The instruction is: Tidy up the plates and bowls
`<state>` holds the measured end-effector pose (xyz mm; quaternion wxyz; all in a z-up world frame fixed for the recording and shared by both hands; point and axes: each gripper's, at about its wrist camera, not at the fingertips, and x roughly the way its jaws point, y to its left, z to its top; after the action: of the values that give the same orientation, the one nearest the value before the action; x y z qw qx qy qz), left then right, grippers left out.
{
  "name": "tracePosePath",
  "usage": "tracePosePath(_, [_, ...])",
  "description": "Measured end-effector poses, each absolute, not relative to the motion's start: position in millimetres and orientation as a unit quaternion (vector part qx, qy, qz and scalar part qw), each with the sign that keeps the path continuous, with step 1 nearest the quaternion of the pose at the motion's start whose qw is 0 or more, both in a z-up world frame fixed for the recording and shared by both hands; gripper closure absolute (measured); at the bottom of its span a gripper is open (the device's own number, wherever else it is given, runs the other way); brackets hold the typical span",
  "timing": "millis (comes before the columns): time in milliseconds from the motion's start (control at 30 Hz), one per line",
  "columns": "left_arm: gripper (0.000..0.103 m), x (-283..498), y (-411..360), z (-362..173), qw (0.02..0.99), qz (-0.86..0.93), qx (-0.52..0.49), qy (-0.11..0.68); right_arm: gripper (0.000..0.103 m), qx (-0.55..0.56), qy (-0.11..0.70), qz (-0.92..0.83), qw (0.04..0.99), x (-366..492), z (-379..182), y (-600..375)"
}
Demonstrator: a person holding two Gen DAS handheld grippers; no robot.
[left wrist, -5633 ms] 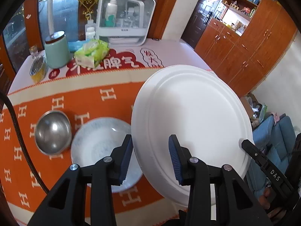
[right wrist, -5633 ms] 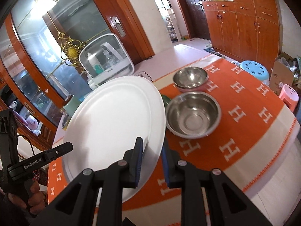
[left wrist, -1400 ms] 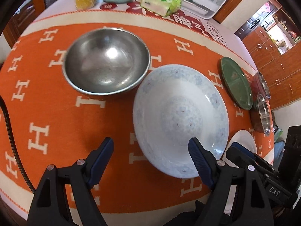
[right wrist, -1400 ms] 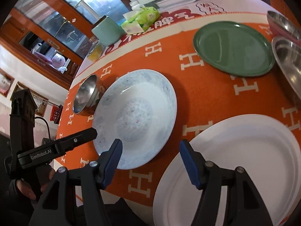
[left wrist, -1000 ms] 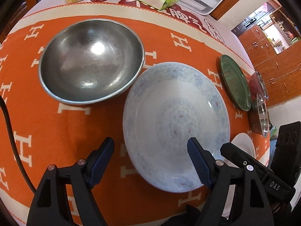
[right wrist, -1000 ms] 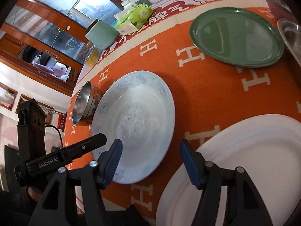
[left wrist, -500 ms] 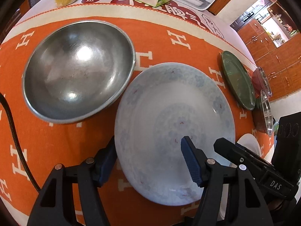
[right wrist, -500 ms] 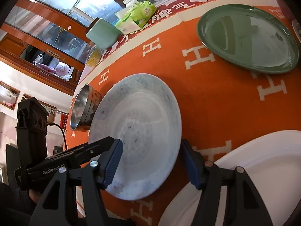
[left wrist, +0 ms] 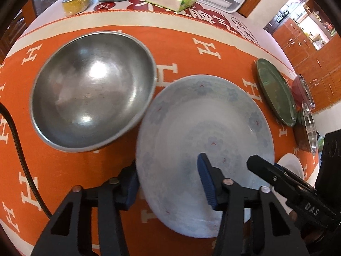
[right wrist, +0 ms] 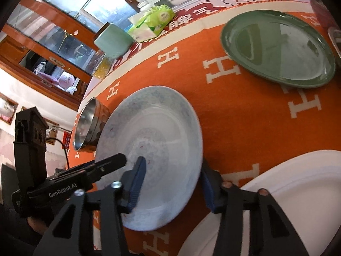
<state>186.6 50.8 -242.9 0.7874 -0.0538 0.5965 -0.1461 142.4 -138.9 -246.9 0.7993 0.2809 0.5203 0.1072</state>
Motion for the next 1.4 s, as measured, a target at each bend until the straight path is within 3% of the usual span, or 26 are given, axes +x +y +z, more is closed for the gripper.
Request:
tracePosePath(167, [0.073,186,56,-244,0.79,-0.132,-0.06,0.596,0.088,0.303,0.521,0.086,0.793,140,-253,-150])
tracePosePath(267, [0.08,186,62,-244,0.791,-0.125,-0.066,0.596,0.094,0.309,0.521,0.08,0.791,139,-255,-152])
tracePosePath(1400, [0.086,166,69,-213,0.814,-0.157,-0.08,0.554,0.094,0.274,0.503,0.059,0.818,106,-213,-143])
